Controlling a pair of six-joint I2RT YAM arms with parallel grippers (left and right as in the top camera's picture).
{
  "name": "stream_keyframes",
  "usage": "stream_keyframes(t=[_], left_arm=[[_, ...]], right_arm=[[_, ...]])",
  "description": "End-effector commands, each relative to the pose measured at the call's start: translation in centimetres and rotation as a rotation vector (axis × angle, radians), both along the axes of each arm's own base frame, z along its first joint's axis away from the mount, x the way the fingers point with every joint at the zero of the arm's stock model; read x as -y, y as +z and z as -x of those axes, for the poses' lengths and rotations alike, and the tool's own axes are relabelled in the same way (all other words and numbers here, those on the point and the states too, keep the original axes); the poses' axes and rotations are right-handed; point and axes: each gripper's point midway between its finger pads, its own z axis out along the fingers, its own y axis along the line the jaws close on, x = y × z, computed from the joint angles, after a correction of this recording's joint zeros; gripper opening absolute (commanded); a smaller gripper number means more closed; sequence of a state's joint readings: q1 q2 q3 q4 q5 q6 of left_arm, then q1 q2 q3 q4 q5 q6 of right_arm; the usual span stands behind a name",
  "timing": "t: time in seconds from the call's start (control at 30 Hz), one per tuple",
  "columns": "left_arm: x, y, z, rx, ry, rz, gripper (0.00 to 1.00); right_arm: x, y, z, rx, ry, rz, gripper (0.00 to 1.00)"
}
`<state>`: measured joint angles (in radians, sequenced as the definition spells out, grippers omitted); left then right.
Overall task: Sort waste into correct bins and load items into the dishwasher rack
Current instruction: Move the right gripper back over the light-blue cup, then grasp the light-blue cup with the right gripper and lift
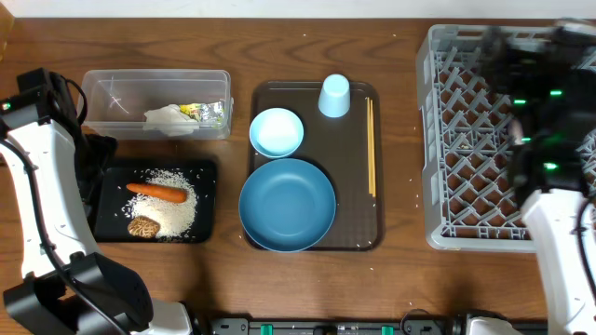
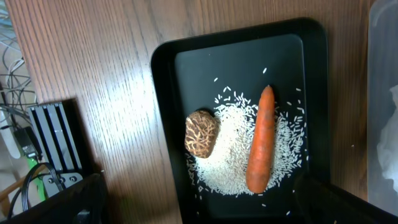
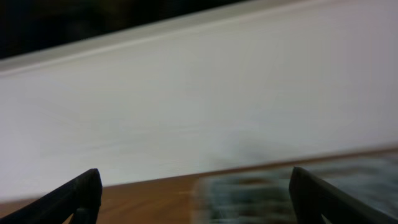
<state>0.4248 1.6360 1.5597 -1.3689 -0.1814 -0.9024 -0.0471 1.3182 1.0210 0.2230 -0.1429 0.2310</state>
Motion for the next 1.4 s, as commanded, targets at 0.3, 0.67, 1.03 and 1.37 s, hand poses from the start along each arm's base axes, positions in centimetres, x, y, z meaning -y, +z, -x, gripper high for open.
stream_keyframes(t=[0.3, 0.67, 1.03, 1.37], left_arm=[[-0.1, 0.1, 0.2, 0.001, 0.016, -0.002, 0.98], [-0.1, 0.1, 0.2, 0.001, 0.016, -0.002, 0.98], [-0.1, 0.1, 0.2, 0.001, 0.016, -0.002, 0.98], [-0.1, 0.1, 0.2, 0.001, 0.016, -0.002, 0.98]], right_arm=[[-17.5, -14.4, -4.1, -0.241, 0.257, 0.171, 0.99], [-20.2, -17.7, -9.3, -0.462, 0.238, 0.322, 0.99], [-23.4, -24.4, -8.4, -0.585, 0.363, 0.307, 0.99], [-23.4, -27.1, -8.1, -0.644, 0.322, 0.287, 0.99]])
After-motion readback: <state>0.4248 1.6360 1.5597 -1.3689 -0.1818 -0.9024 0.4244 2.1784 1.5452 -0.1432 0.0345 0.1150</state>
